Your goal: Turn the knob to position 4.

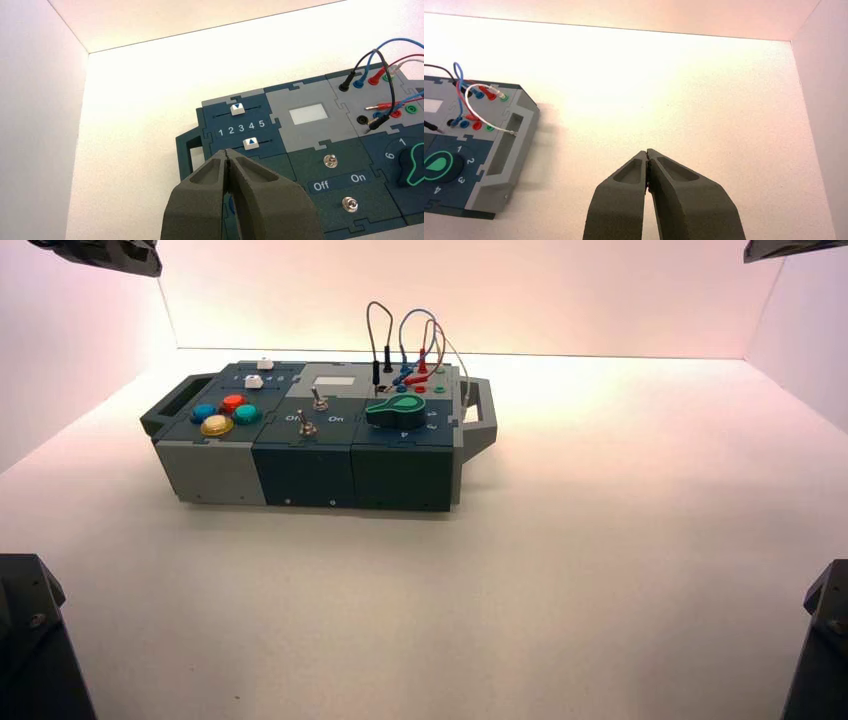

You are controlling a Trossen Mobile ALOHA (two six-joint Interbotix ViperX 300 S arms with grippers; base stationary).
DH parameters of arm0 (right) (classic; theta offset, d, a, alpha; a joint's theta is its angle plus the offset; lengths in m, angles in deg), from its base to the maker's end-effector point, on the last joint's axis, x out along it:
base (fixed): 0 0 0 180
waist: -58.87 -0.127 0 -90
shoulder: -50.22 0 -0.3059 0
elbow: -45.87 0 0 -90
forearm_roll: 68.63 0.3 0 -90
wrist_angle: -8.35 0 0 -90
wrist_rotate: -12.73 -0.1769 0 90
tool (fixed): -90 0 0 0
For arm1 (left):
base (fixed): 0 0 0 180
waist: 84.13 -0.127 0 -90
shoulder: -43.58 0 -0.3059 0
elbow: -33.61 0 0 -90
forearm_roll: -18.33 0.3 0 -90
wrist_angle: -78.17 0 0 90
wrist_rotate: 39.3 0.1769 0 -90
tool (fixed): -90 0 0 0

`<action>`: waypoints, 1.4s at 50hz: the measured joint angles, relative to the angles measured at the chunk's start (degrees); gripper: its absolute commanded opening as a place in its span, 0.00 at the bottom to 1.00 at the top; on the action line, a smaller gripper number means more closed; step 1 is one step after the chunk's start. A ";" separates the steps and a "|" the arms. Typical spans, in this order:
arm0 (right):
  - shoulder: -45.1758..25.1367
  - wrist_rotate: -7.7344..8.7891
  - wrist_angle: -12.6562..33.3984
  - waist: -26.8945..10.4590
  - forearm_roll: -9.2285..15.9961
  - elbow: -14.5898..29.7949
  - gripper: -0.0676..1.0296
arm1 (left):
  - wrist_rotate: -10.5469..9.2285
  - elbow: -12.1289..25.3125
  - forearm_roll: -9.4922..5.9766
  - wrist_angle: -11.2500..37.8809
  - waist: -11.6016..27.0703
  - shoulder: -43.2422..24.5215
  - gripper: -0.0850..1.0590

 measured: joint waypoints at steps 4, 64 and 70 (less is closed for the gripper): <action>0.09 0.00 0.00 0.00 0.00 0.00 0.04 | 0.00 0.00 0.00 -0.09 -0.09 0.00 0.05; -6.24 6.77 23.29 -11.78 1.14 15.64 0.04 | 6.06 10.46 -0.09 34.19 2.11 5.71 0.05; -10.20 9.05 26.54 -14.41 1.41 18.02 0.04 | 9.58 10.99 -0.44 38.14 2.11 4.31 0.05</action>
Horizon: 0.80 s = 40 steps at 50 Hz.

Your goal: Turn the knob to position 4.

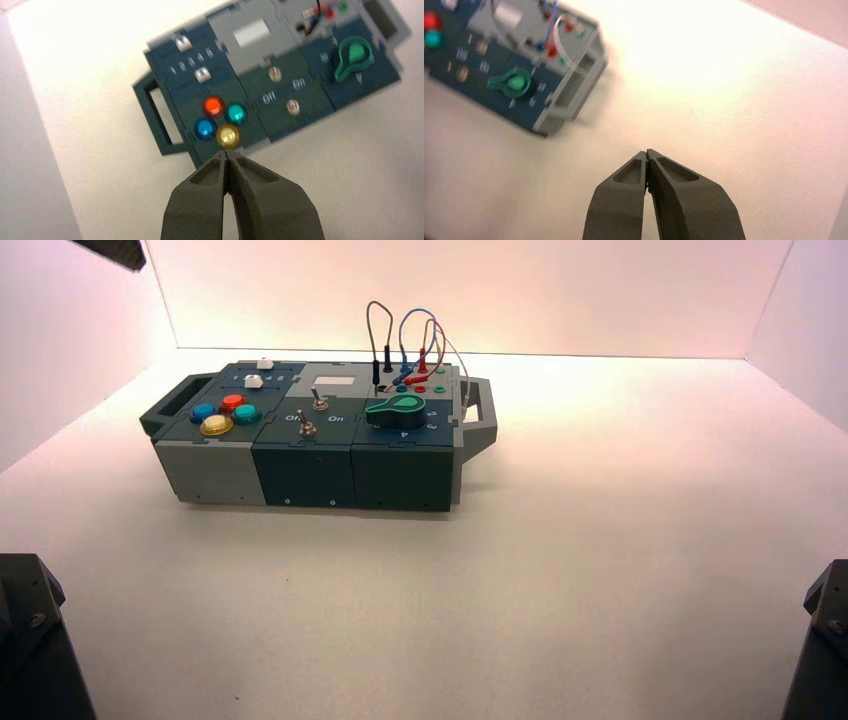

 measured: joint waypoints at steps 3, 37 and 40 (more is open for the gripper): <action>-1.76 1.14 1.05 -1.05 0.53 1.23 0.04 | 0.97 0.18 -0.62 0.62 0.00 -0.44 0.05; -17.58 11.69 4.66 -10.20 5.19 11.16 0.04 | 17.14 1.93 -13.01 9.49 0.88 -3.60 0.05; -18.98 12.92 4.83 -10.37 6.24 12.30 0.04 | 18.81 1.93 -15.21 9.84 0.88 -3.52 0.05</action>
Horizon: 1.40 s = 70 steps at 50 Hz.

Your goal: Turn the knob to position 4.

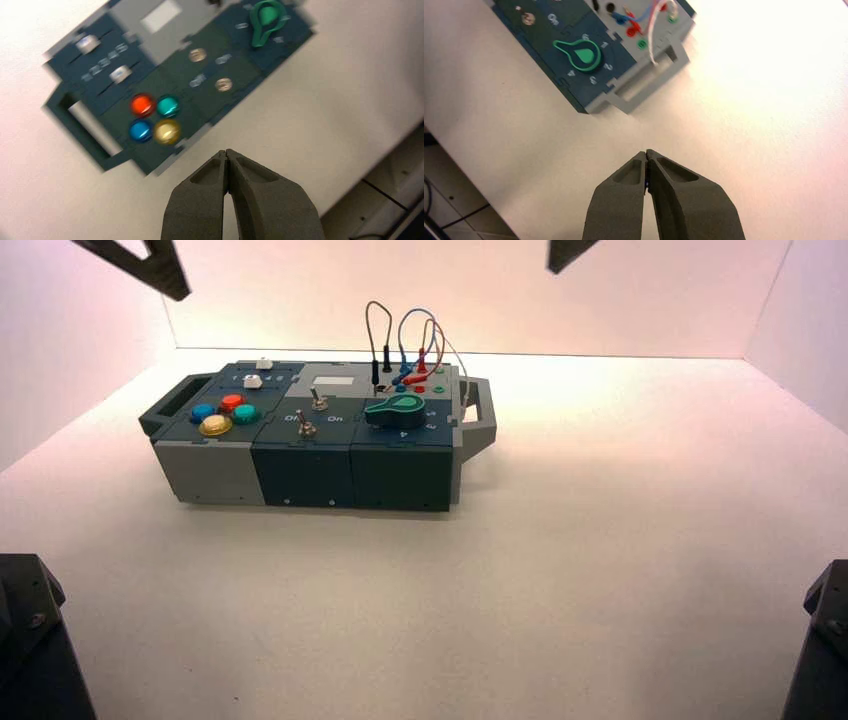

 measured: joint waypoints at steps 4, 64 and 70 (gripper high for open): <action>-2.11 1.05 0.09 -0.09 1.41 1.41 0.04 | 1.05 0.00 -2.02 0.00 0.00 0.00 0.05; -27.77 1.23 -11.34 -13.71 -0.09 15.64 0.04 | 1.41 -5.45 -6.50 -6.59 0.00 2.02 0.05; -28.65 1.14 -12.74 -14.50 -0.09 15.64 0.04 | 1.32 -5.45 -6.42 -6.59 0.09 1.93 0.05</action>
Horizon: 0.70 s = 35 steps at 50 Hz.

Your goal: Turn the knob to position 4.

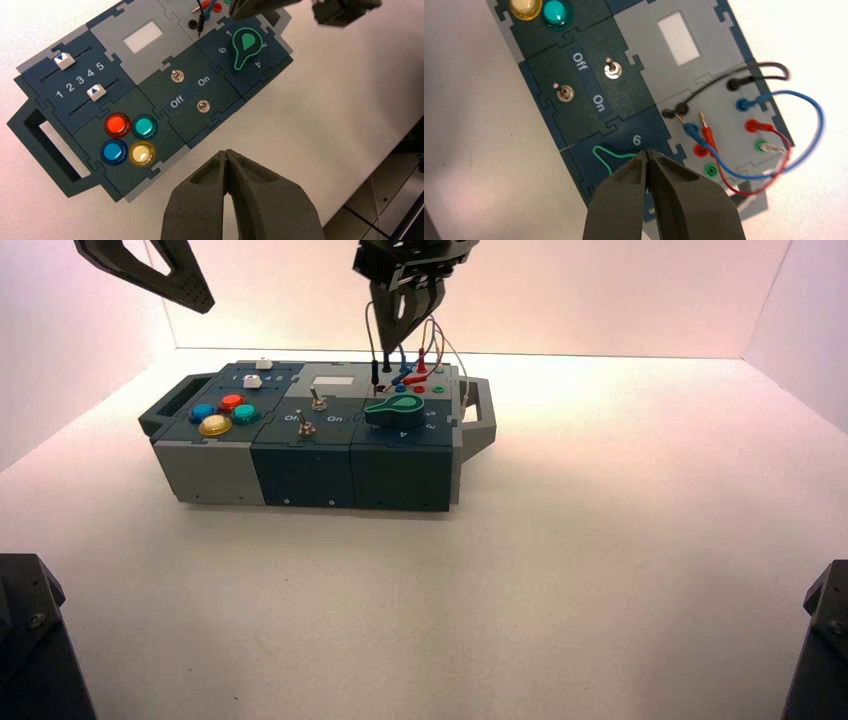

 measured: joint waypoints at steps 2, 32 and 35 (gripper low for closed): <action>-0.44 0.00 -0.09 -0.26 0.09 0.00 0.04 | -0.09 0.00 -0.09 0.00 0.00 0.00 0.05; -5.36 -0.09 -1.49 -2.11 0.09 0.18 0.04 | -0.09 0.00 -0.09 0.00 0.00 -0.09 0.05; -5.36 -0.09 -1.49 -2.11 0.18 0.18 0.04 | -0.09 0.00 -0.09 0.00 0.00 -0.09 0.05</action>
